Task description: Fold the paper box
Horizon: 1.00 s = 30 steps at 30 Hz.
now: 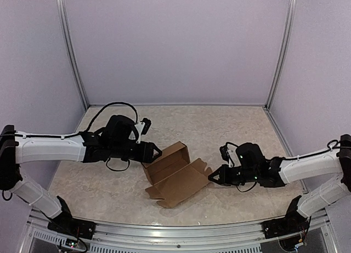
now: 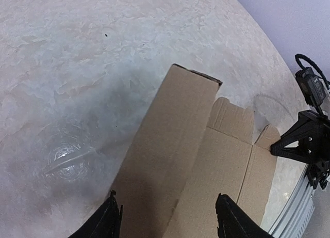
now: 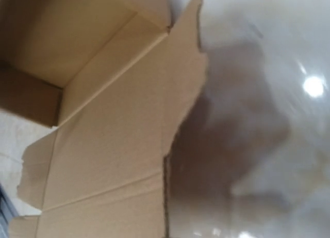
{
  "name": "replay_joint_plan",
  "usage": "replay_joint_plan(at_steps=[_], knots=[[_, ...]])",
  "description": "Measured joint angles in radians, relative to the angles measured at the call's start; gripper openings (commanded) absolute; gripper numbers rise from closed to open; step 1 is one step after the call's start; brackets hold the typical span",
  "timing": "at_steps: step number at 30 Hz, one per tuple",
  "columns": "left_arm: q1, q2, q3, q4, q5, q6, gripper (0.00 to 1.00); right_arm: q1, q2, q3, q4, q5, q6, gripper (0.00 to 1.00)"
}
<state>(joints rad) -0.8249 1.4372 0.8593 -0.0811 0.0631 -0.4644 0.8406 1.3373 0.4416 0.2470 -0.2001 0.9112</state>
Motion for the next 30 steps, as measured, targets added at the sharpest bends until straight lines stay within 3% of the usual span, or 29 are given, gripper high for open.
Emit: replay_joint_plan(at_steps=[8, 21, 30], knots=[[0.002, -0.101, 0.0, -0.01, 0.0, 0.006, 0.62, -0.002, -0.093, 0.269, -0.402, 0.01, -0.222, 0.0], [0.002, -0.148, 0.0, -0.014, 0.038, 0.018, 0.62, -0.005, 0.002, 0.775, -1.046, 0.069, -0.558, 0.0], [-0.002, -0.132, -0.001, 0.01, 0.061, 0.018, 0.62, -0.005, 0.084, 0.998, -1.308, 0.14, -0.709, 0.0]])
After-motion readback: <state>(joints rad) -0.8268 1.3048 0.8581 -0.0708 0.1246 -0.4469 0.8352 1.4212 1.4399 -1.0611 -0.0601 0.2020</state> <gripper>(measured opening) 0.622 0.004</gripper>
